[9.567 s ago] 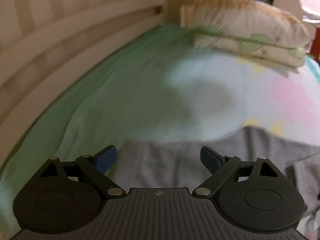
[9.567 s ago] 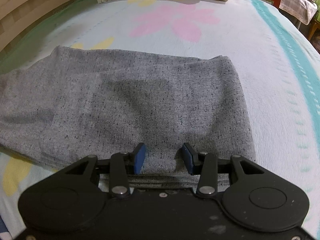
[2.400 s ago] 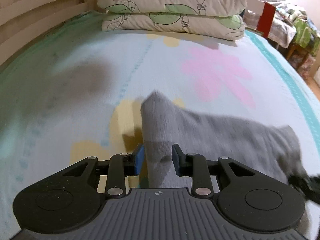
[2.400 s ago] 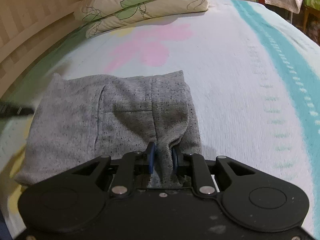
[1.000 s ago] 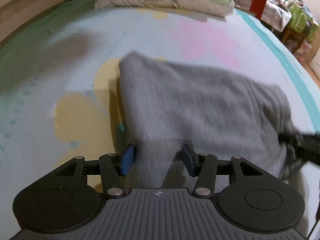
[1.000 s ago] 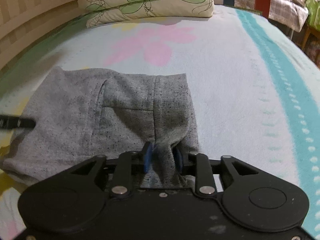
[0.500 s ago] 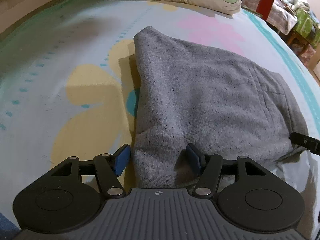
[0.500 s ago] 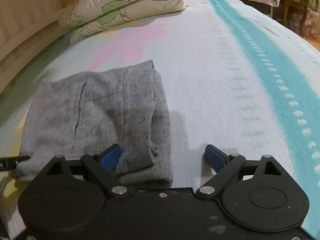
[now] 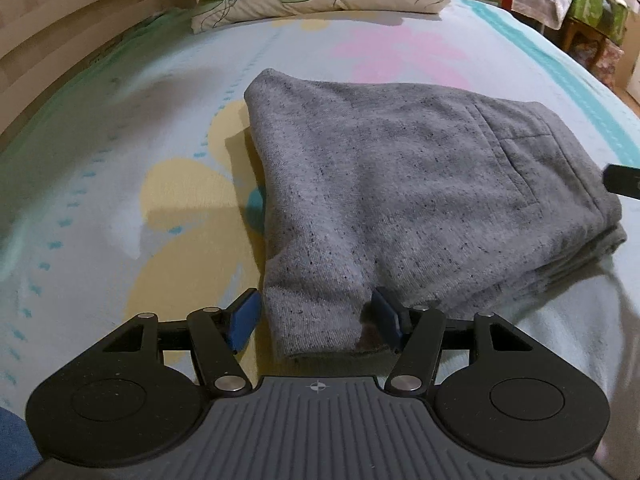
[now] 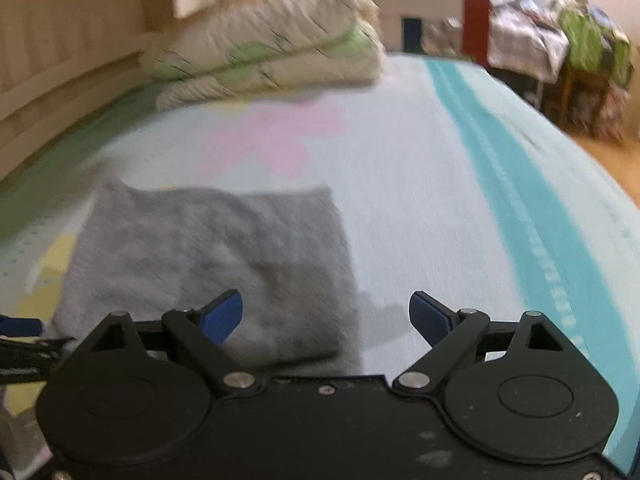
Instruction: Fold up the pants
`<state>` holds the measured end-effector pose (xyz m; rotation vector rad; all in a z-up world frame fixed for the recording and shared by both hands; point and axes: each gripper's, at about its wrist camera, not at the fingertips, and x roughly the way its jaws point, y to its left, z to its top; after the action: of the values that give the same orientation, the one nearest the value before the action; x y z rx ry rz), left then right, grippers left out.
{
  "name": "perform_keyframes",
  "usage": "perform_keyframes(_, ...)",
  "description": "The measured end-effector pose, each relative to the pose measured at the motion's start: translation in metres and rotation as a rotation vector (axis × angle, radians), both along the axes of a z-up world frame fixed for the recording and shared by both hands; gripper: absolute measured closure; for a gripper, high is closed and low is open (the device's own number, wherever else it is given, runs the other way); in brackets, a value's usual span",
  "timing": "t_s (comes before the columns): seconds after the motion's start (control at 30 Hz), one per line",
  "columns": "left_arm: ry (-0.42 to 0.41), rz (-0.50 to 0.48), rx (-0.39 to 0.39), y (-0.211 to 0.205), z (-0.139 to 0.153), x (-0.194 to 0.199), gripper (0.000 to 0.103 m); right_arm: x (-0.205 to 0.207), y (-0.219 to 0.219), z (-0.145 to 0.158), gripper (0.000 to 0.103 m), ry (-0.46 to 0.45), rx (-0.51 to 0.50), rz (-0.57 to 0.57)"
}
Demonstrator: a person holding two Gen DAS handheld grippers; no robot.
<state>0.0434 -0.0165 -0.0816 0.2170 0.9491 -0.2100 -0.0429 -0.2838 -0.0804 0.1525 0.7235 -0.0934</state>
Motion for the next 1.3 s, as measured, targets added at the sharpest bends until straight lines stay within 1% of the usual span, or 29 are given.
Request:
perform_keyframes(0.1,0.006,0.006,-0.012,0.002,0.0,0.001,0.044,0.005,0.02,0.003,0.008,-0.009,-0.016,0.069)
perform_keyframes(0.17,0.011,0.012,-0.021,0.004,0.001,0.001,0.044,0.01,0.037,-0.002,0.008,-0.005,-0.041,0.118)
perform_keyframes(0.23,0.014,0.021,-0.034,0.006,0.001,0.001,0.044,0.009,0.052,-0.013,0.008,0.03,-0.07,0.168)
perform_keyframes(0.3,0.013,0.024,-0.05,0.007,0.002,-0.001,0.044,0.009,0.067,-0.032,0.007,0.111,-0.122,0.2)
perform_keyframes(0.33,0.01,0.022,-0.057,0.008,0.004,-0.002,0.044,0.013,0.071,-0.038,0.007,0.122,-0.143,0.203)
perform_keyframes(0.37,0.002,0.018,-0.066,0.009,0.005,-0.002,0.044,0.008,0.072,-0.041,0.007,0.105,-0.148,0.198)
perform_keyframes(0.47,-0.046,0.015,-0.148,0.017,0.016,-0.007,0.044,0.006,0.063,-0.037,0.008,0.113,-0.086,0.179)
perform_keyframes(0.53,-0.058,0.016,-0.21,0.024,0.022,-0.005,0.044,0.003,0.052,-0.031,0.008,0.086,-0.07,0.173)
perform_keyframes(0.57,-0.061,0.019,-0.237,0.029,0.025,-0.002,0.044,0.001,0.046,-0.025,0.008,0.055,-0.076,0.16)
perform_keyframes(0.63,-0.063,0.047,-0.266,0.036,0.027,0.008,0.044,-0.001,0.033,-0.015,0.007,0.015,-0.068,0.135)
perform_keyframes(0.7,-0.061,0.075,-0.279,0.041,0.025,0.022,0.044,0.007,0.017,-0.009,0.007,-0.001,-0.034,0.1)
perform_keyframes(0.77,-0.039,0.088,-0.289,0.045,0.022,0.039,0.044,0.02,0.001,-0.01,0.007,0.007,-0.004,0.064)
perform_keyframes(0.83,-0.004,0.087,-0.302,0.047,0.016,0.054,0.044,0.037,-0.011,-0.016,0.007,0.027,0.029,0.056)
perform_keyframes(0.97,0.114,0.077,-0.324,0.045,-0.007,0.076,0.044,0.062,-0.035,-0.032,0.007,0.073,0.114,0.053)
perform_keyframes(1.03,0.143,0.077,-0.333,0.042,-0.017,0.082,0.039,0.076,-0.044,-0.043,0.007,0.11,0.183,0.068)
perform_keyframes(1.07,0.13,0.069,-0.343,0.042,-0.019,0.081,0.032,0.082,-0.049,-0.05,0.007,0.137,0.228,0.078)
perform_keyframes(1.1,0.119,0.059,-0.346,0.04,-0.019,0.08,0.028,0.086,-0.053,-0.056,0.007,0.155,0.259,0.08)
perform_keyframes(1.13,0.114,0.05,-0.341,0.038,-0.02,0.082,0.026,0.09,-0.056,-0.064,0.003,0.174,0.3,0.086)
perform_keyframes(1.17,0.108,0.04,-0.338,0.035,-0.021,0.084,0.023,0.093,-0.059,-0.068,0.002,0.168,0.325,0.095)
perform_keyframes(1.2,0.105,0.032,-0.344,0.033,-0.022,0.086,0.017,0.093,-0.06,-0.069,0.002,0.153,0.336,0.11)
perform_keyframes(1.23,0.107,0.025,-0.355,0.032,-0.023,0.089,0.014,0.094,-0.06,-0.07,0.002,0.153,0.346,0.128)
perform_keyframes(1.27,0.108,0.017,-0.362,0.03,-0.025,0.091,0.007,0.097,-0.059,-0.071,0.002,0.151,0.364,0.151)
perform_keyframes(1.3,0.109,0.004,-0.365,0.027,-0.026,0.095,0.004,0.1,-0.058,-0.072,0.003,0.15,0.382,0.169)
